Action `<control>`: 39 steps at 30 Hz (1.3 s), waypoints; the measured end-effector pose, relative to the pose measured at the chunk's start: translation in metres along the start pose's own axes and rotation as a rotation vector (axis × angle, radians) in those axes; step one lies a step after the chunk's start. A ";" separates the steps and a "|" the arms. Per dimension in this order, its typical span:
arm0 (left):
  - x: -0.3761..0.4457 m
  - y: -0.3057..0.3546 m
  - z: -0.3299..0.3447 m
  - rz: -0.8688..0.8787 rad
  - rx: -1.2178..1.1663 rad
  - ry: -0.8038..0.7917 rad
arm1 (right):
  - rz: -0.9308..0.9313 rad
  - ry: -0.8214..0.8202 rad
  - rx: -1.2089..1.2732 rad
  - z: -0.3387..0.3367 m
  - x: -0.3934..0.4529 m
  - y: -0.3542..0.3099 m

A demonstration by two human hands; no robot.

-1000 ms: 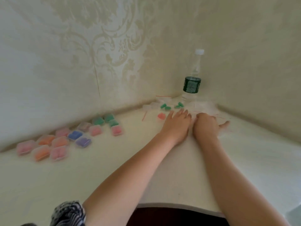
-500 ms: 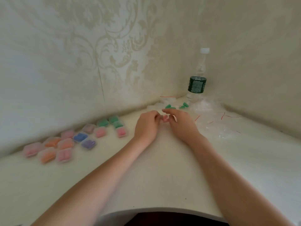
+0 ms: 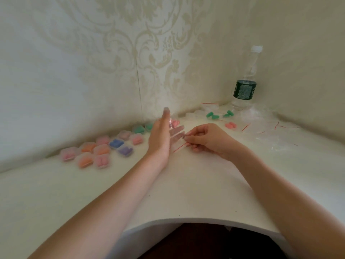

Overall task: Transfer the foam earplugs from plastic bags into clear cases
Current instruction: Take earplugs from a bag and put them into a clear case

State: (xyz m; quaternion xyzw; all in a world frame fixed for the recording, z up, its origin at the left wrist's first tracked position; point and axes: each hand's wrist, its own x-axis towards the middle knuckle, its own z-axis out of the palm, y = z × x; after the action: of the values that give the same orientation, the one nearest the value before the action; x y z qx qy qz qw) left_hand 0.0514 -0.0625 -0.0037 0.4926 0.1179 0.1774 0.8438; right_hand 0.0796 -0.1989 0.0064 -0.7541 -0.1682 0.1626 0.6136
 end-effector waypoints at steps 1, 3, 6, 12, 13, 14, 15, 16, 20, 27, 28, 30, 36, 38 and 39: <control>-0.001 0.001 0.001 0.095 0.096 -0.016 | -0.002 0.006 -0.010 0.000 -0.001 -0.001; 0.004 -0.003 -0.003 0.270 0.242 -0.004 | 0.012 0.044 0.078 0.000 0.000 0.000; 0.006 -0.003 -0.006 0.290 0.214 0.015 | 0.060 0.036 0.338 -0.003 0.003 0.002; 0.001 0.001 0.001 0.205 0.002 0.024 | 0.117 -0.115 0.341 0.000 0.001 -0.005; 0.002 -0.001 0.000 0.263 0.060 0.045 | 0.112 -0.090 0.349 -0.001 0.001 -0.005; 0.003 -0.002 -0.002 0.393 0.203 0.085 | 0.105 -0.052 0.361 -0.002 0.002 -0.004; 0.004 -0.001 -0.005 0.572 0.395 0.123 | 0.099 -0.011 0.375 -0.004 0.003 -0.005; 0.005 0.001 -0.007 0.764 0.585 0.129 | 0.095 0.028 0.397 -0.006 0.005 -0.005; -0.008 -0.005 0.003 0.978 0.807 -0.182 | 0.061 0.092 0.463 -0.009 0.008 -0.005; -0.005 -0.012 0.003 0.537 0.608 -0.223 | 0.034 0.104 0.347 -0.010 0.007 -0.003; -0.004 -0.011 0.002 0.489 0.593 -0.220 | 0.030 0.083 0.326 -0.010 0.007 -0.002; -0.003 -0.012 0.000 0.468 0.626 -0.248 | 0.025 0.056 0.290 -0.009 0.007 -0.001; -0.001 -0.015 -0.002 0.460 0.672 -0.298 | 0.000 0.050 0.247 -0.010 0.010 0.001; -0.003 -0.014 0.000 0.409 0.614 -0.299 | -0.038 0.069 0.136 -0.012 0.011 0.001; -0.004 -0.014 0.000 0.395 0.592 -0.294 | -0.069 0.079 0.064 -0.013 0.011 0.001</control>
State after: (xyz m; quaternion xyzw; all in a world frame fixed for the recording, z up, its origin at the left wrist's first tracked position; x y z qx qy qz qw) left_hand 0.0505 -0.0707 -0.0154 0.7484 -0.0554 0.2221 0.6224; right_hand 0.0949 -0.2053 0.0077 -0.7337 -0.1644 0.1169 0.6488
